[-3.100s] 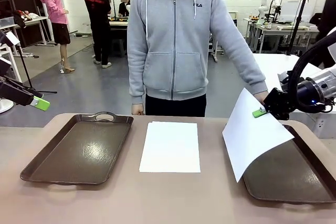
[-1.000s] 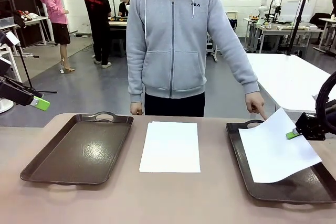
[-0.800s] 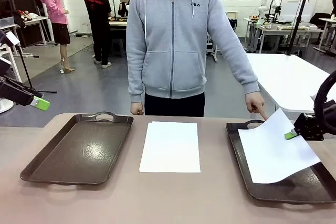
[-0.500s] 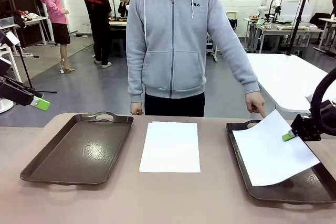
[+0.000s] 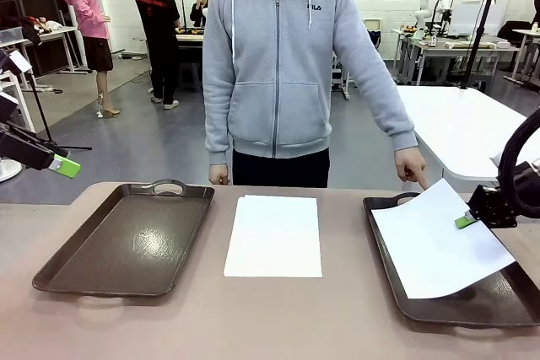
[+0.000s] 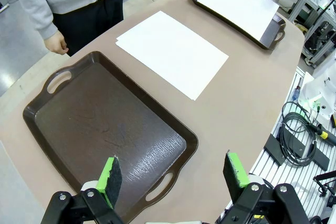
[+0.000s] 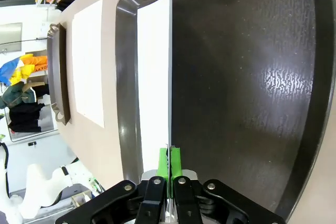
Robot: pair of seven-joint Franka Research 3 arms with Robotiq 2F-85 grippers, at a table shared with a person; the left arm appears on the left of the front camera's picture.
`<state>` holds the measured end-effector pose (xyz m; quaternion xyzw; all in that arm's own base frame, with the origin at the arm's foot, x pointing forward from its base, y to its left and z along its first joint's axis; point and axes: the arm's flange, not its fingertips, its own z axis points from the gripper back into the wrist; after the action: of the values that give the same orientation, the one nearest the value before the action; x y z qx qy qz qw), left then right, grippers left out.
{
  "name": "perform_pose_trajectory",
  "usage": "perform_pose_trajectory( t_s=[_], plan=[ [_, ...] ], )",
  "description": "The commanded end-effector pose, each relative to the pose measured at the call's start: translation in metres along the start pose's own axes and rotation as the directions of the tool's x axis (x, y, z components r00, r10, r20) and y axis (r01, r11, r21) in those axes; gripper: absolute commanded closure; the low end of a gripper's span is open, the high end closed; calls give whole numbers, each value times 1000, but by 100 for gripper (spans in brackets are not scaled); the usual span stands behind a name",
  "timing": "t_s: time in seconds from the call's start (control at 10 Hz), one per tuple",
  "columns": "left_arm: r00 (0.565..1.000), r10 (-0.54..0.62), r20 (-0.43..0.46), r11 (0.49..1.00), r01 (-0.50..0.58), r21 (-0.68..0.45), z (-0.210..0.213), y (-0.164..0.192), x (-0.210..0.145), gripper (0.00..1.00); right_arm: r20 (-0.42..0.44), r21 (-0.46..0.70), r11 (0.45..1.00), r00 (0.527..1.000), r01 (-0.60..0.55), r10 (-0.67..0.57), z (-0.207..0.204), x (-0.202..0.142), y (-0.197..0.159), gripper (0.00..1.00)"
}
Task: Sort the A4 documents.
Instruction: Place the A4 Paper in the designated Handle tray.
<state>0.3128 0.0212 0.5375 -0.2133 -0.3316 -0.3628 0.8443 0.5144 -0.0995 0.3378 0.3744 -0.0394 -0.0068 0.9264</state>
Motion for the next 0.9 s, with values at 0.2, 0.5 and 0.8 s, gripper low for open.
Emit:
perform_pose_trajectory(
  t_s=[0.2,0.5,0.8],
  plan=[
    [1000,-18,15,1000,18,-15,0,2,-1,0,6,-78,996,999,51,-51,-14,4,-7,99],
    [1000,-18,15,1000,18,-15,0,2,-1,0,5,-131,990,998,60,-60,-10,3,-9,95],
    [1000,-18,15,1000,18,-15,0,2,-1,0,3,-167,984,998,64,-64,-7,4,-11,66]
  ],
)
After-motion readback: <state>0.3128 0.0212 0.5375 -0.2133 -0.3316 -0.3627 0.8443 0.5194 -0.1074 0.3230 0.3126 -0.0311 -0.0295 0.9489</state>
